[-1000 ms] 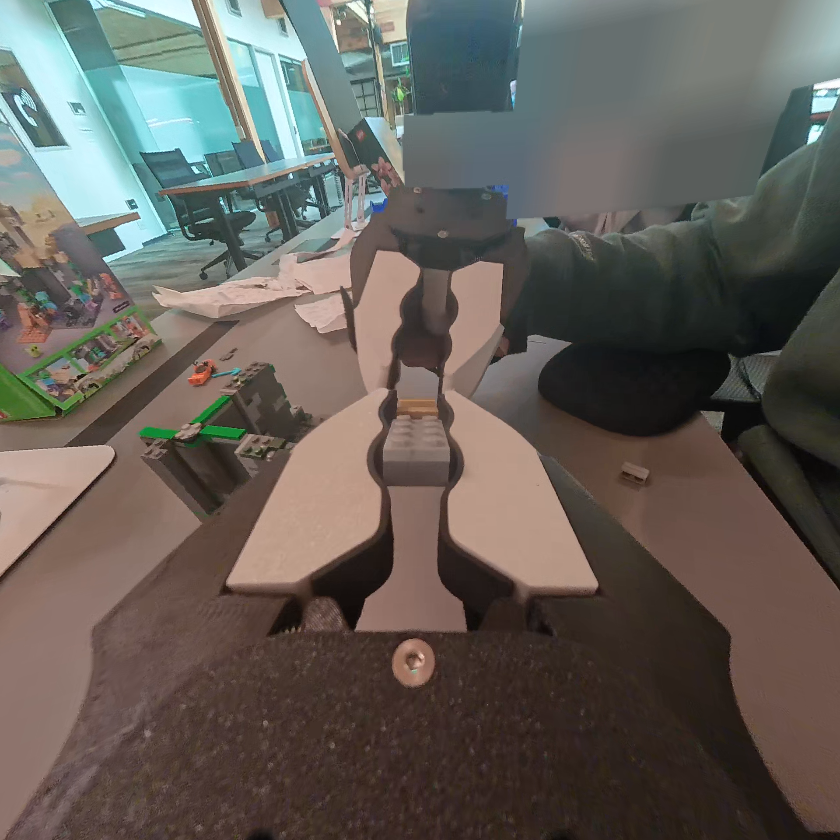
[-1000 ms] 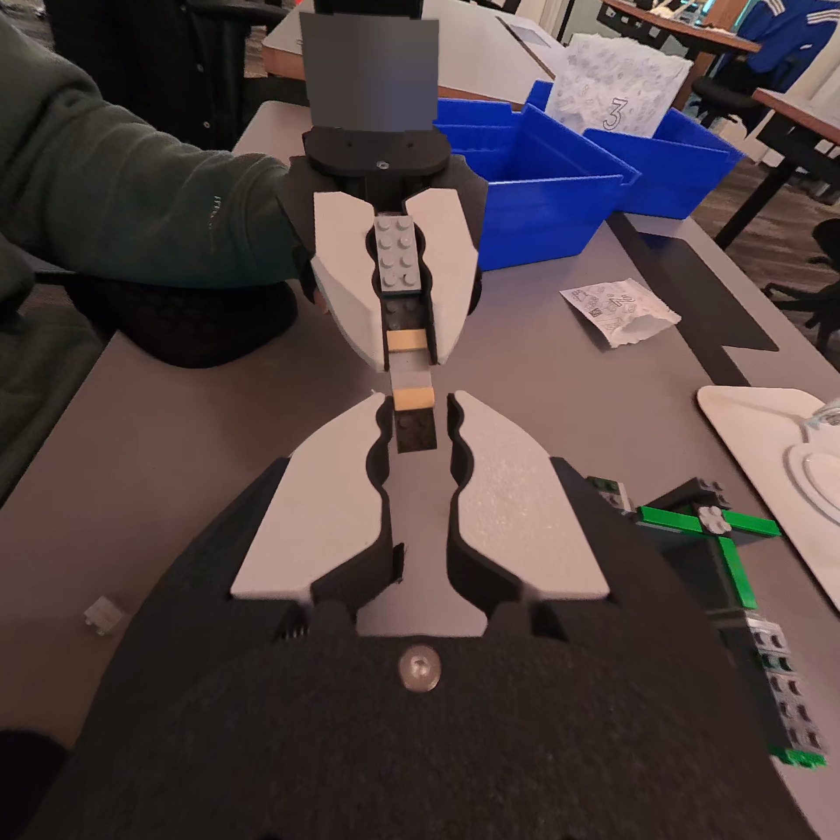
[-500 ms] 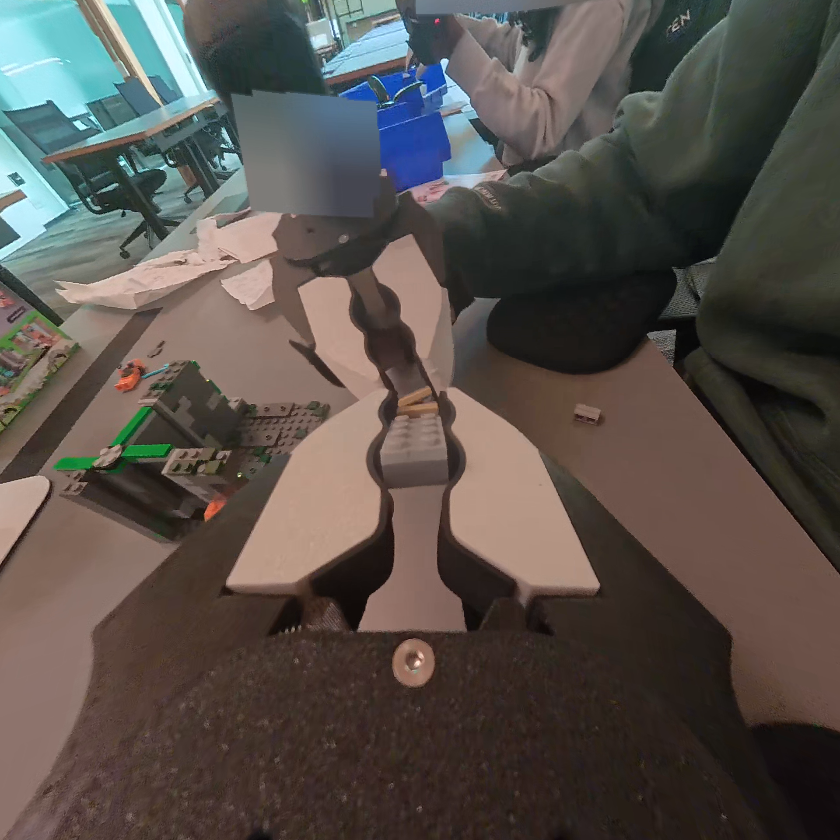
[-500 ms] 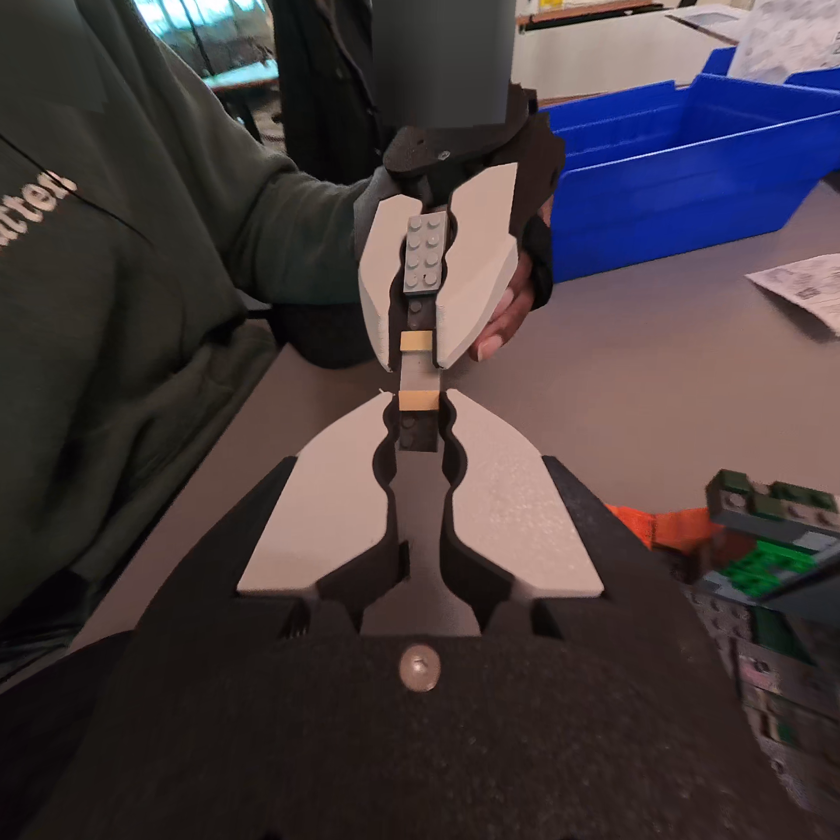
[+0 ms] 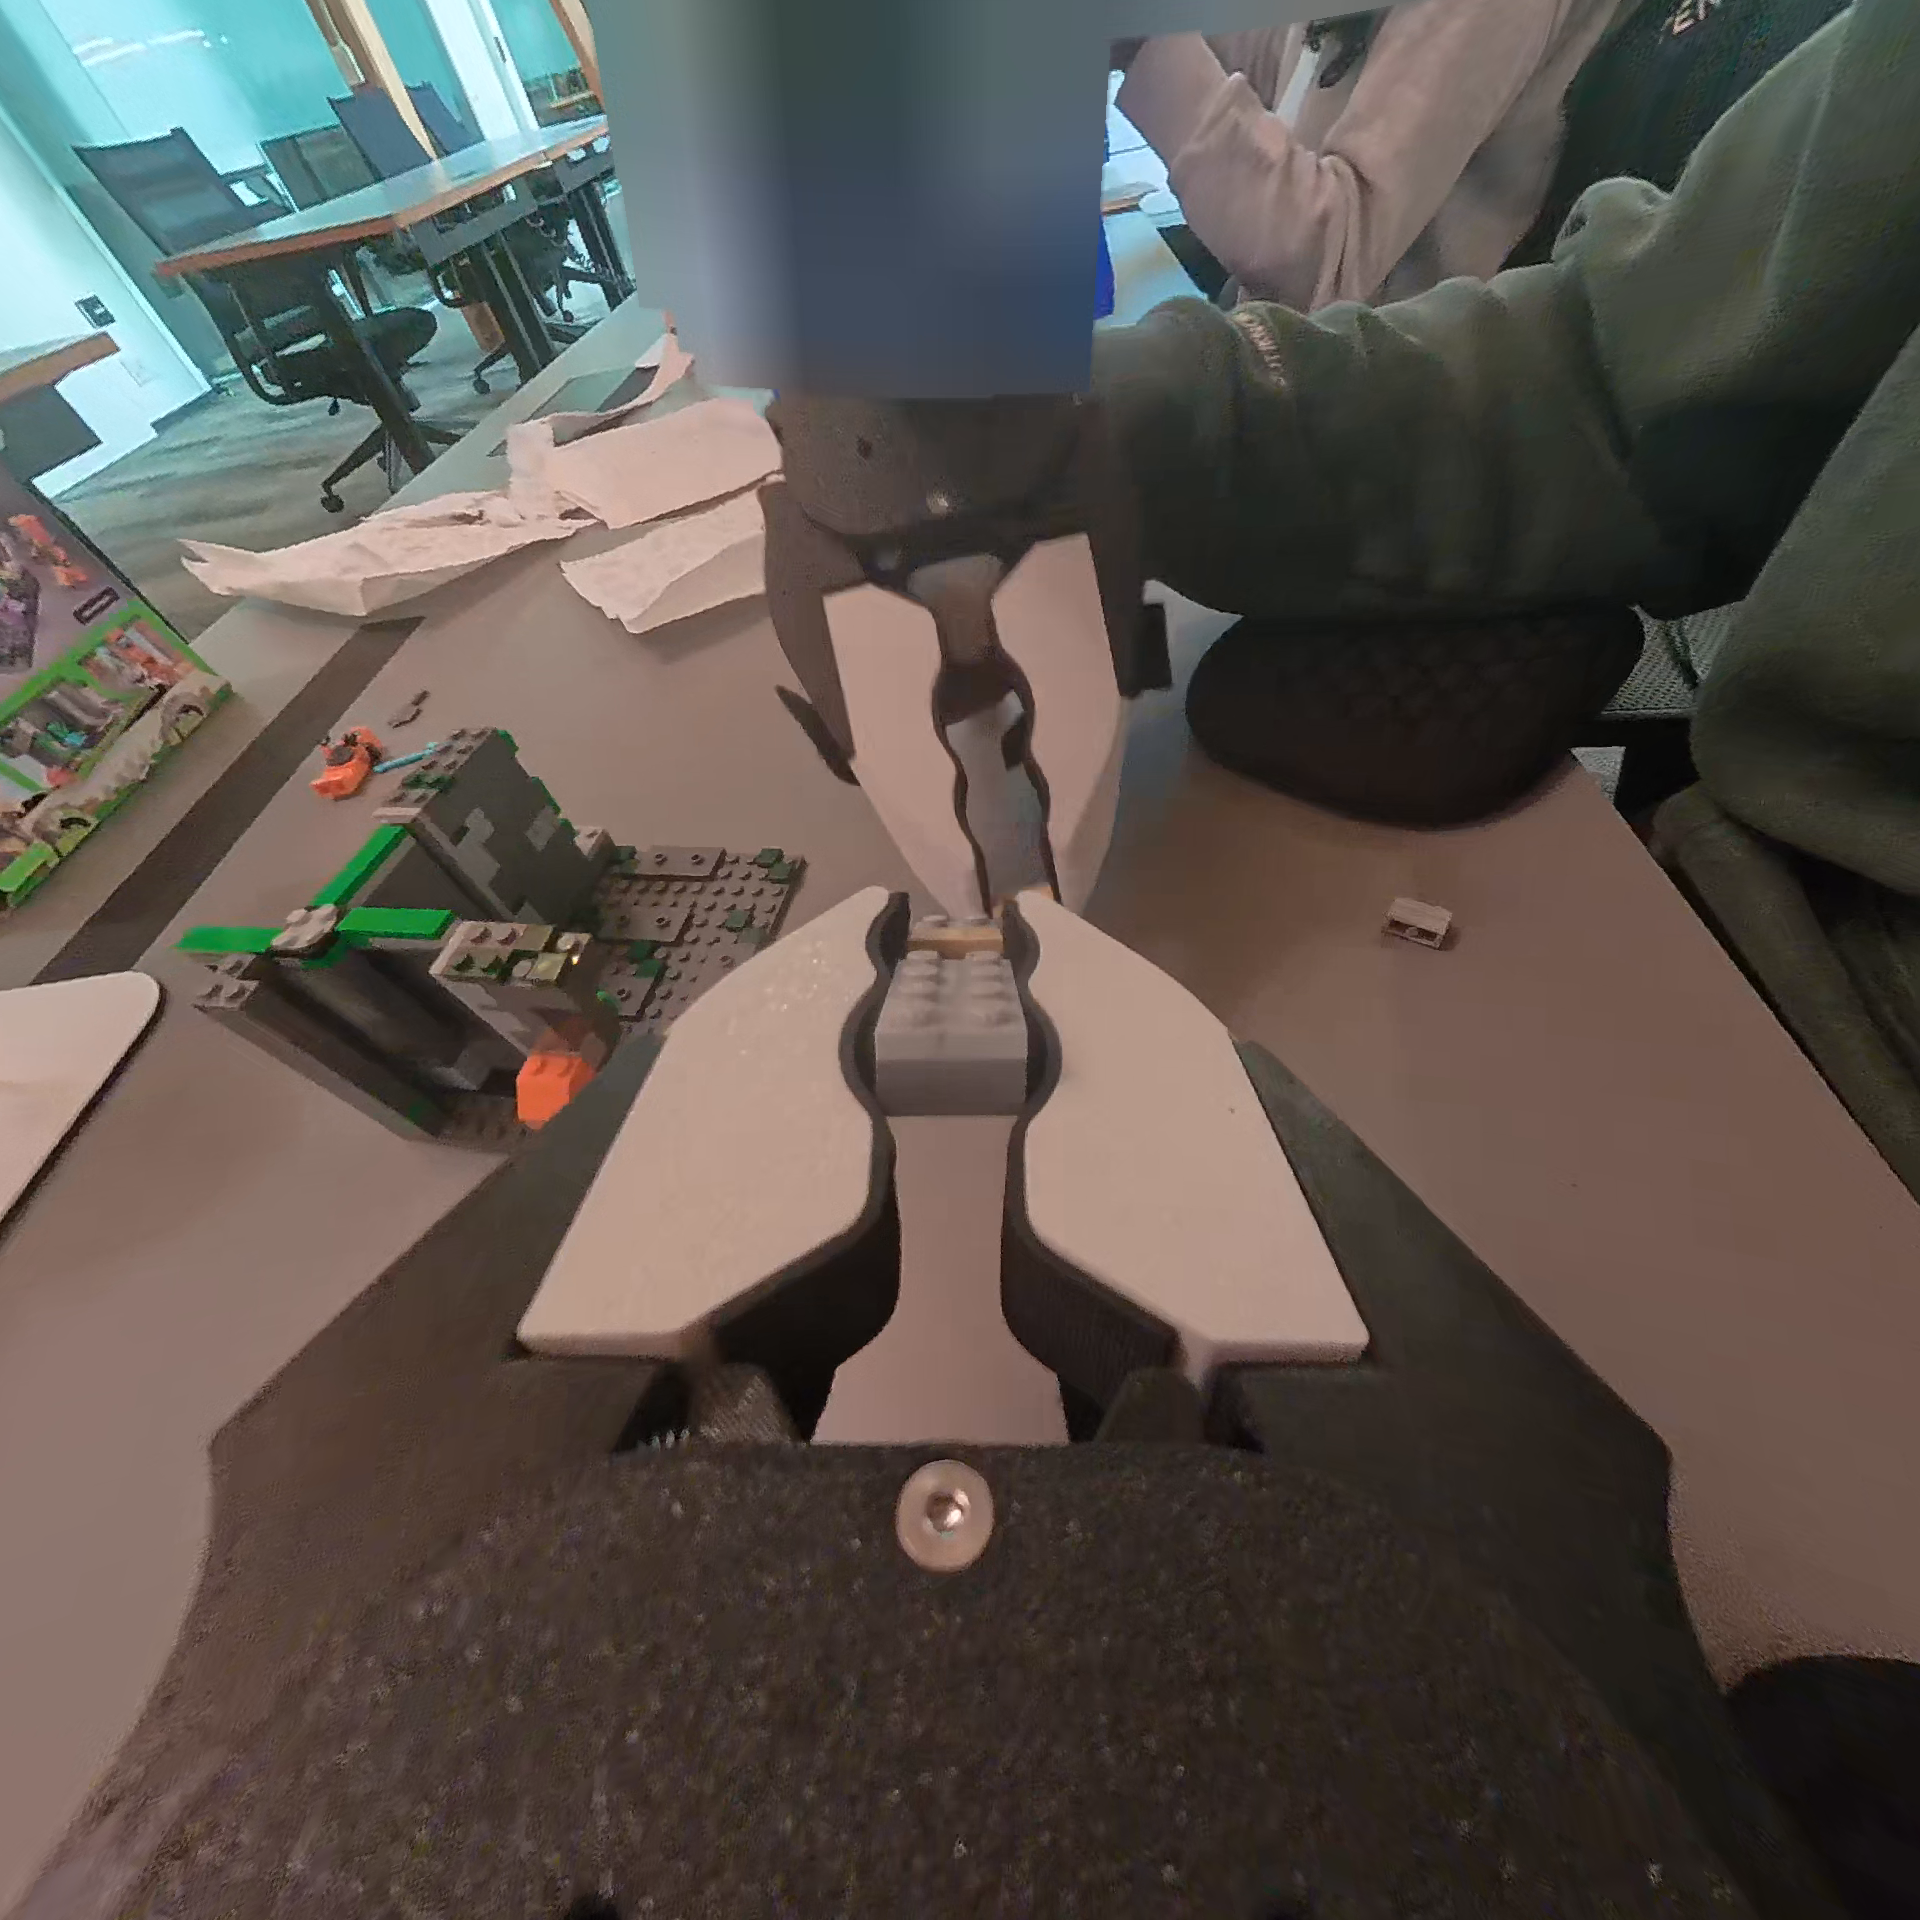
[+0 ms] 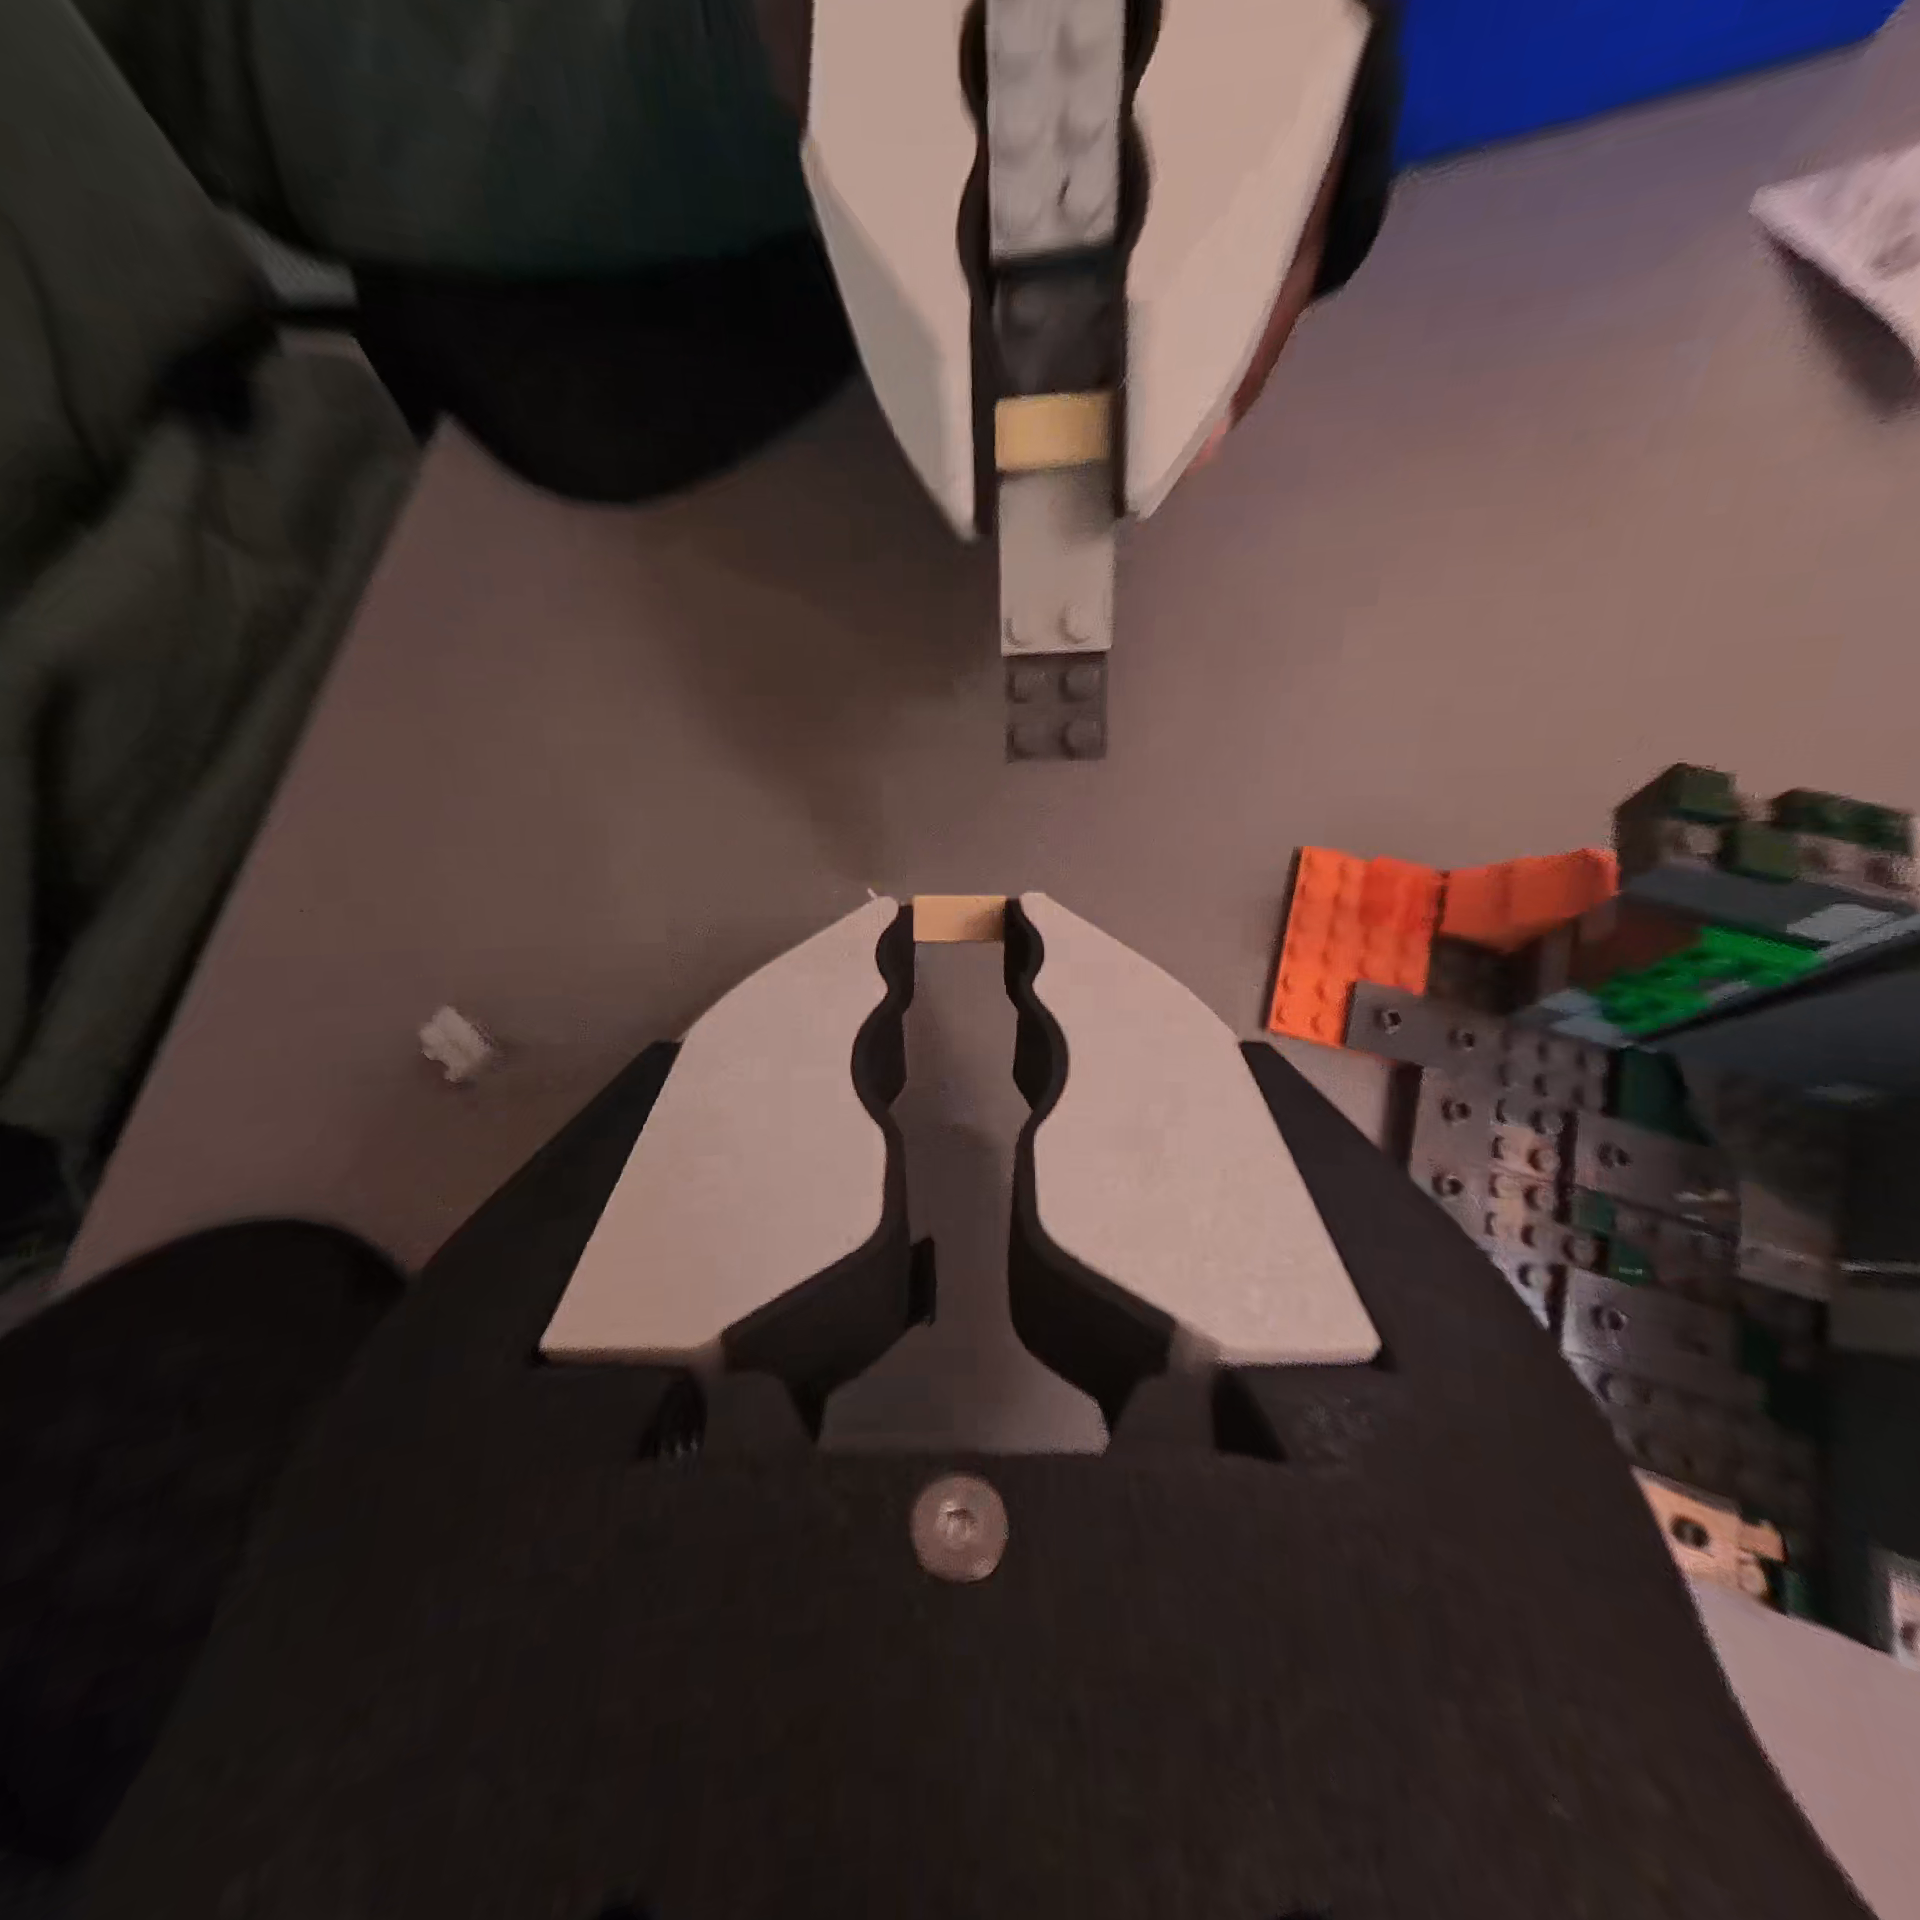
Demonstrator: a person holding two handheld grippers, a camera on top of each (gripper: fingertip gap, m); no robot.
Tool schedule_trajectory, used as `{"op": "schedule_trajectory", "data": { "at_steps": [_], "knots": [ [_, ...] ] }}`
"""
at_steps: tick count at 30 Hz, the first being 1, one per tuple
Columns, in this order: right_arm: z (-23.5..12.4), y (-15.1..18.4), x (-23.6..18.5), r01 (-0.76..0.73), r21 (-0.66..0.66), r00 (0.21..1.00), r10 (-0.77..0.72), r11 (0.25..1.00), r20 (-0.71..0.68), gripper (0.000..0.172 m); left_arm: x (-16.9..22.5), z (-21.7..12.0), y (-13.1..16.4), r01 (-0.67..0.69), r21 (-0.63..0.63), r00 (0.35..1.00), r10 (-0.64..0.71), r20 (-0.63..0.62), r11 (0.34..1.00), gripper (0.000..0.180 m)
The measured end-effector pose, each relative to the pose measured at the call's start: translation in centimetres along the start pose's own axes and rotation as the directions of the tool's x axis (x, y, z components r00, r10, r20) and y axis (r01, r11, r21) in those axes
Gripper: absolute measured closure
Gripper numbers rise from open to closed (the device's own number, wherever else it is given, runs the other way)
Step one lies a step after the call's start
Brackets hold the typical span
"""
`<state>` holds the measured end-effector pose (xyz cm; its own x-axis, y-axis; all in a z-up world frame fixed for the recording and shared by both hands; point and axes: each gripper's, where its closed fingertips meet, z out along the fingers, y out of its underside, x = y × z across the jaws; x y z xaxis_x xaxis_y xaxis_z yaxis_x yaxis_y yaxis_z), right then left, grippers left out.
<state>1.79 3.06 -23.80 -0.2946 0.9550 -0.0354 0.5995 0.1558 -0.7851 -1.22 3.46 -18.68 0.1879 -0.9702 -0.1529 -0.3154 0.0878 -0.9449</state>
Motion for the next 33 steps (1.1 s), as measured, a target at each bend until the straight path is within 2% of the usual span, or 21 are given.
{"op": "schedule_trajectory", "data": {
  "at_steps": [2,4,7,10,15,25,31,33],
  "knots": [
    [1.1,1.1,0.2,0.013,-0.087,1.0,-0.015,0.996,-0.023,0.15,-0.1,0.3,0.4,0.012,-0.005,1.0,-0.012,-0.001,1.0,0.163],
    [1.5,1.2,0.5,0.005,-0.101,0.999,-0.009,0.995,-0.035,0.139,0.0,0.5,0.7,0.013,-0.014,1.0,-0.013,-0.003,1.0,0.163],
    [0.7,0.0,1.0,0.002,-0.03,0.998,-0.004,1.0,-0.063,0.127,0.1,0.7,0.7,0.016,-0.017,1.0,-0.016,-0.009,1.0,0.163],
    [-0.1,-1.7,1.1,0.024,0.052,0.996,-0.019,0.998,-0.091,0.124,0.3,0.8,0.7,0.025,-0.014,0.999,-0.025,-0.02,1.0,0.163],
    [0.2,-2.0,0.0,0.027,0.071,0.999,-0.024,0.997,-0.035,0.129,0.3,1.1,1.0,0.033,-0.026,0.999,-0.034,-0.023,0.999,0.163],
    [1.1,-0.6,-0.2,-0.003,0.009,1.0,0.003,1.0,-0.001,0.128,0.9,1.1,0.3,0.063,0.019,0.996,-0.062,-0.065,0.998,0.163],
    [-0.3,-2.3,0.6,0.042,0.123,0.997,-0.034,0.992,-0.067,0.141,0.8,1.3,1.0,0.065,-0.02,0.996,-0.066,-0.061,0.998,0.163],
    [-0.3,-2.3,0.7,0.062,0.121,0.995,-0.052,0.991,-0.084,0.148,0.7,1.3,1.1,0.066,-0.023,0.996,-0.067,-0.053,0.998,0.163]
  ]
}}
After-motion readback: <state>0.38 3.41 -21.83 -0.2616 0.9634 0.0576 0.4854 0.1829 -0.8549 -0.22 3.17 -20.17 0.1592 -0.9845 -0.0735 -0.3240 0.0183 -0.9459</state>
